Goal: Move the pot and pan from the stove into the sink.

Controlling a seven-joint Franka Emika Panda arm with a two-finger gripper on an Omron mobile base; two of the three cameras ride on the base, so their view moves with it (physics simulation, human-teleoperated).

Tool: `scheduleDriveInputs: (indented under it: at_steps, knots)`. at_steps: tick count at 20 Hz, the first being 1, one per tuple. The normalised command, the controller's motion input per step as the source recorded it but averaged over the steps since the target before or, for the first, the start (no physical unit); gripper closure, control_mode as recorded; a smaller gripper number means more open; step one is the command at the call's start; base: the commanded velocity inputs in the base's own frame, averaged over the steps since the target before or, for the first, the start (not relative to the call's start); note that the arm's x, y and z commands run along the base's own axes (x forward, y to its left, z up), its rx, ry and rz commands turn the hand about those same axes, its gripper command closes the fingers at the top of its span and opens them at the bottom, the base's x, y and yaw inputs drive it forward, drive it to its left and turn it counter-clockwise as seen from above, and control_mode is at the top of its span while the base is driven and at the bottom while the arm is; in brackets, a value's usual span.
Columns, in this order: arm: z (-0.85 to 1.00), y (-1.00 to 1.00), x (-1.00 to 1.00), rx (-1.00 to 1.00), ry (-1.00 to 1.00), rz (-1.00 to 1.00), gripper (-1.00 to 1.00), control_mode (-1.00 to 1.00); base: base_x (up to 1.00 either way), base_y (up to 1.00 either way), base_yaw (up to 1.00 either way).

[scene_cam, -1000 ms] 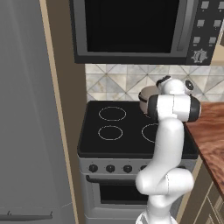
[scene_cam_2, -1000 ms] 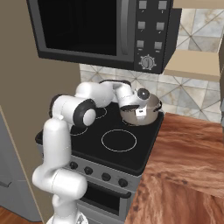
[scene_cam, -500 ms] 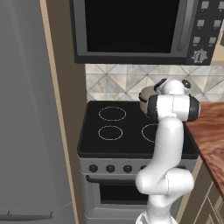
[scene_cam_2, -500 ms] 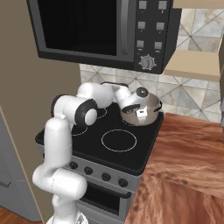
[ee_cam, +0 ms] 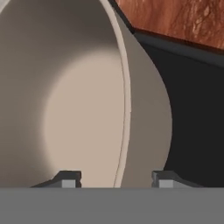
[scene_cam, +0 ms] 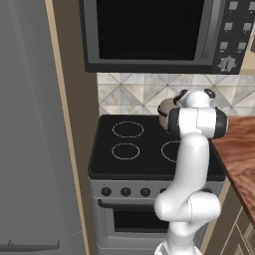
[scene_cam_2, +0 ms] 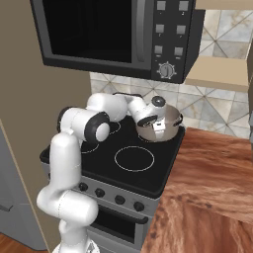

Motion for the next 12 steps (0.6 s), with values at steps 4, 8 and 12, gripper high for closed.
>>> scheduleDriveInputs:
  at_steps: [4, 8, 12]
  knots:
    - [0.19, -0.01, -0.15, 0.01, 0.0, 0.0, 1.0, -1.0, 0.0, 0.0, 0.0]
    - [0.28, -0.02, -0.31, 0.01, 0.0, 0.0, 1.0, -1.0, 0.0, 0.0, 0.0]
    - [0.29, -0.01, -0.56, 0.0, 0.0, 0.01, 1.0, -1.0, 0.0, 0.0, 0.0]
